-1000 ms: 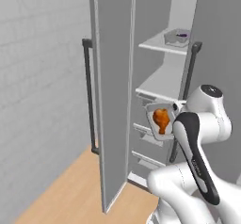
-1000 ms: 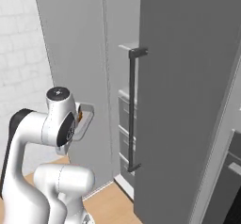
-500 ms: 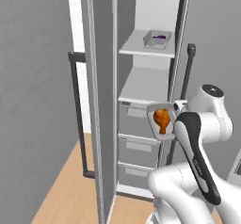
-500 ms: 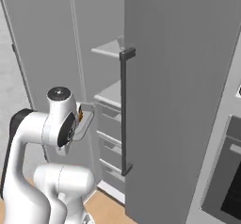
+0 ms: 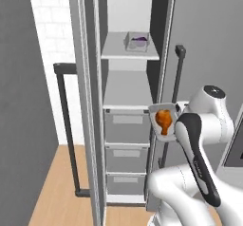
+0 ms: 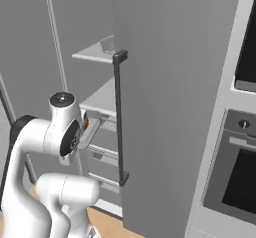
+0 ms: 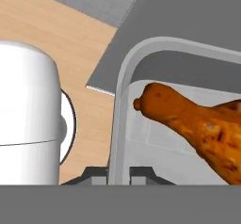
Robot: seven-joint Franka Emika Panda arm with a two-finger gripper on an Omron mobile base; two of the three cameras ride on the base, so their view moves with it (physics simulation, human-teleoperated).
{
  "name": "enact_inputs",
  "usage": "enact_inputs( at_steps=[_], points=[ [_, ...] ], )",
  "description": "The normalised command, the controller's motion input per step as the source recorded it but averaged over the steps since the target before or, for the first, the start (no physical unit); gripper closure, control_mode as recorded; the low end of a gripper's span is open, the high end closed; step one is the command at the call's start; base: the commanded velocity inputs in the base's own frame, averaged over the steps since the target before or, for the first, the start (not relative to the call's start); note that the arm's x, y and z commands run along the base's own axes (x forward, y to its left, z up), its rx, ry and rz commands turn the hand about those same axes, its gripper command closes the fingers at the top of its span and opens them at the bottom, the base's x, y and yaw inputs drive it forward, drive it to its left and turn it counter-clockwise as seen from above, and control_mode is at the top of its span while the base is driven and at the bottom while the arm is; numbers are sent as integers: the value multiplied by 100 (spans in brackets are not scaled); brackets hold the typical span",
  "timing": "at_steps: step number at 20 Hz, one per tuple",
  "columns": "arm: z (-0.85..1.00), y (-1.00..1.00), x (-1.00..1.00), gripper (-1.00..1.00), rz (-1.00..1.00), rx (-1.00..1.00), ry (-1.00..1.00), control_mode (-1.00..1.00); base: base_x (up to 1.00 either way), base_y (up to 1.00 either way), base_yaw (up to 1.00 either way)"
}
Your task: Take the meat container that has the chicken drumstick and place it on the second highest rack of the freezer. Then take the vegetable container that has the garlic and eggplant and place it on the highest rack of the freezer.
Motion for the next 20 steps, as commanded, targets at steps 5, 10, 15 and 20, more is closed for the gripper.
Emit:
enact_inputs(
  at_steps=[5,10,15,20],
  points=[
    [0,0,0,100,0,0,0,100,37,36,-9],
    [0,0,0,100,0,0,0,100,26,26,-1],
    [0,0,0,100,0,0,0,100,53,3,0],
    [0,0,0,100,0,0,0,100,63,10,0]
  ],
)
